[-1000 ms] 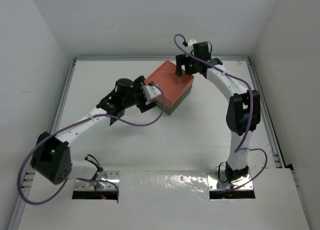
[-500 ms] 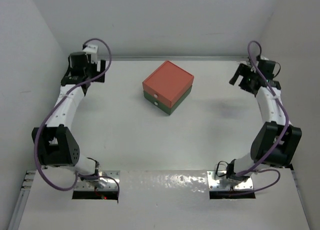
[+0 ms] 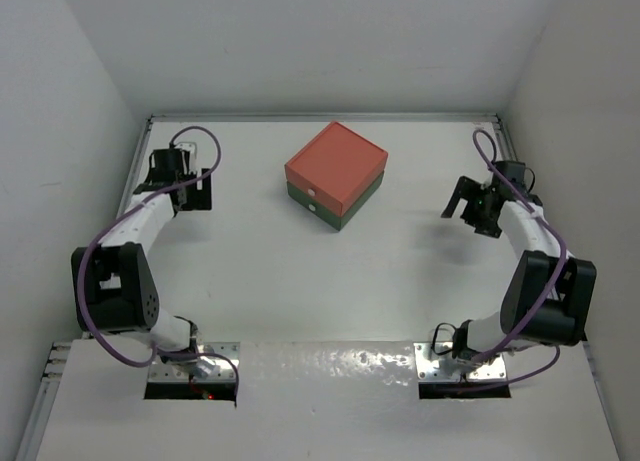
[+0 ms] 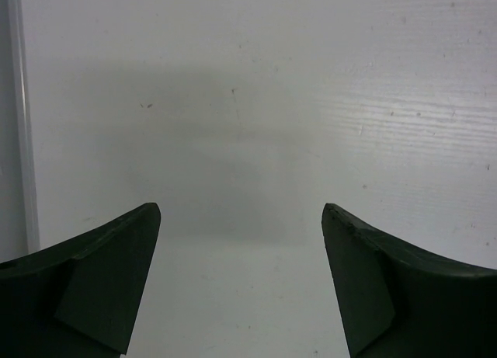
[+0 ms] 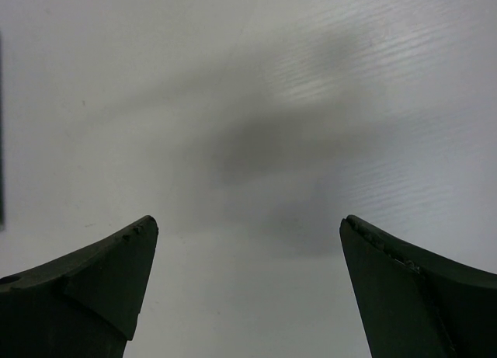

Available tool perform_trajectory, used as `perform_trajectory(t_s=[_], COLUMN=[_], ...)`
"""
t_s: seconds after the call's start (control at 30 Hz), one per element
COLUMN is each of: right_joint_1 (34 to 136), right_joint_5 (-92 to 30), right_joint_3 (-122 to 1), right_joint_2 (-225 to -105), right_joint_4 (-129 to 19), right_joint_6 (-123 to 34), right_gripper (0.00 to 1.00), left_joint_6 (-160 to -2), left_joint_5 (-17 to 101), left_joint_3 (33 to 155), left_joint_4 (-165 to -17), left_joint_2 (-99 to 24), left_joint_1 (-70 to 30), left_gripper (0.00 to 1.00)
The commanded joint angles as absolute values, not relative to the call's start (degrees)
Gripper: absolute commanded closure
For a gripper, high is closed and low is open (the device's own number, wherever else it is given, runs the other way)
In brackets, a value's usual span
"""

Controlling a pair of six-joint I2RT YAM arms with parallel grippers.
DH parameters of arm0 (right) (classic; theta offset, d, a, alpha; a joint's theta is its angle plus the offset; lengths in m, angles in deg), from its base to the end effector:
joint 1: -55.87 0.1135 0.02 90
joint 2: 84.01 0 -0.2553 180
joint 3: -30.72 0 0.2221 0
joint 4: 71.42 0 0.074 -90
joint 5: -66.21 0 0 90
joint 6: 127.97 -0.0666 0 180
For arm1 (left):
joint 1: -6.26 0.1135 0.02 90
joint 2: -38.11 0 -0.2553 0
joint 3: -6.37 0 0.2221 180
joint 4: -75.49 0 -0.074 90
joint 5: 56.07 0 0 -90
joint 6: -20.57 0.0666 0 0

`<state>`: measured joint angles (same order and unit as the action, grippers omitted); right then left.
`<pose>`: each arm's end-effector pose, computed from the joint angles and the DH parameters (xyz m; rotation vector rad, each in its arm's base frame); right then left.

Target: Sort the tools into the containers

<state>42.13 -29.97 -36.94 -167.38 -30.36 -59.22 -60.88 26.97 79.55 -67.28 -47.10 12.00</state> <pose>0.2748 -0.0598 0.1897 0.7313 2.4574 0.1882 0.3050 0.0388 0.2155 0.0047 2.4389 0.2597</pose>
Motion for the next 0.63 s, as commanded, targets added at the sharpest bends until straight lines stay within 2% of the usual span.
perform_trajectory(t_s=[0.0,0.23,0.43,0.6], right_joint_1=[42.16,42.16,42.24,42.24], right_joint_5=[-32.32,-33.55,-36.27,-39.26], right_joint_3=[-32.61,-29.87,-29.51,-24.69], right_joint_2=[-163.29,-162.67,-161.27,-156.97], right_joint_4=[-35.0,-37.46,-39.57,-47.47], right_joint_6=[-60.38,-61.7,-62.14,-62.31], right_gripper=[0.01,0.01,0.01,0.01], left_joint_6=[-59.77,-58.36,-58.97,-59.41], left_joint_5=[28.66,28.48,27.96,28.66], left_joint_3=[77.06,72.49,73.71,73.89], left_joint_4=[-72.14,-75.13,-75.04,-74.87], left_joint_2=[-40.57,-37.22,-37.57,-37.83], left_joint_1=[12.32,12.32,12.32,12.32], left_gripper=[0.18,0.18,0.18,0.18])
